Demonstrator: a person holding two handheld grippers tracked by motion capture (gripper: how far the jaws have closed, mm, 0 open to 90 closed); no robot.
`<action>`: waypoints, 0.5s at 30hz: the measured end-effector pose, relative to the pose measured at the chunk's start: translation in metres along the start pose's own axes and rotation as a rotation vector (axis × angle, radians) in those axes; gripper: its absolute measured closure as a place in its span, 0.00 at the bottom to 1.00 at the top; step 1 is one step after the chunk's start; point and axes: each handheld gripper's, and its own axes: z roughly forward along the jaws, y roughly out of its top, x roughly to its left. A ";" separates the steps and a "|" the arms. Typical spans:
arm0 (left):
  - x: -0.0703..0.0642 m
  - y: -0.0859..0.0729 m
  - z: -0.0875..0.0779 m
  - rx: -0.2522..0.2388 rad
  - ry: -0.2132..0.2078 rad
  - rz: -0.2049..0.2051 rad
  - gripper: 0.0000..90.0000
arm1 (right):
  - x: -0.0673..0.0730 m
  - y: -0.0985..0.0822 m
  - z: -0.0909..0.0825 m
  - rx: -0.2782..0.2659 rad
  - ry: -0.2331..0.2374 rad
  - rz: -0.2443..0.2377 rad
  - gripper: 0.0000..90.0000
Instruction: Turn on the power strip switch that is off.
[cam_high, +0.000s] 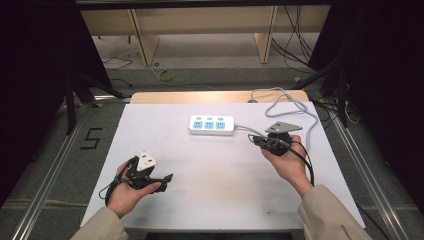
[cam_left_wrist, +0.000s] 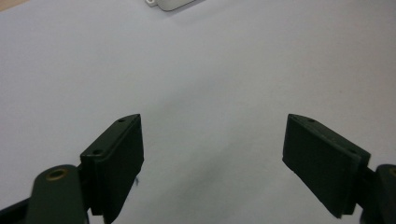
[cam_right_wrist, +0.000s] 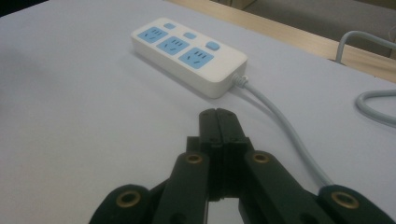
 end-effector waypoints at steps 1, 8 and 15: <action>0.000 0.000 0.000 0.000 -0.001 0.000 0.22 | 0.000 0.001 0.002 0.000 0.000 -0.003 1.00; 0.000 0.000 0.000 0.001 0.003 -0.003 0.22 | -0.001 0.006 0.013 0.012 0.000 -0.003 1.00; 0.000 0.000 0.000 0.002 -0.001 -0.004 0.22 | -0.002 0.009 0.022 0.023 -0.001 -0.003 1.00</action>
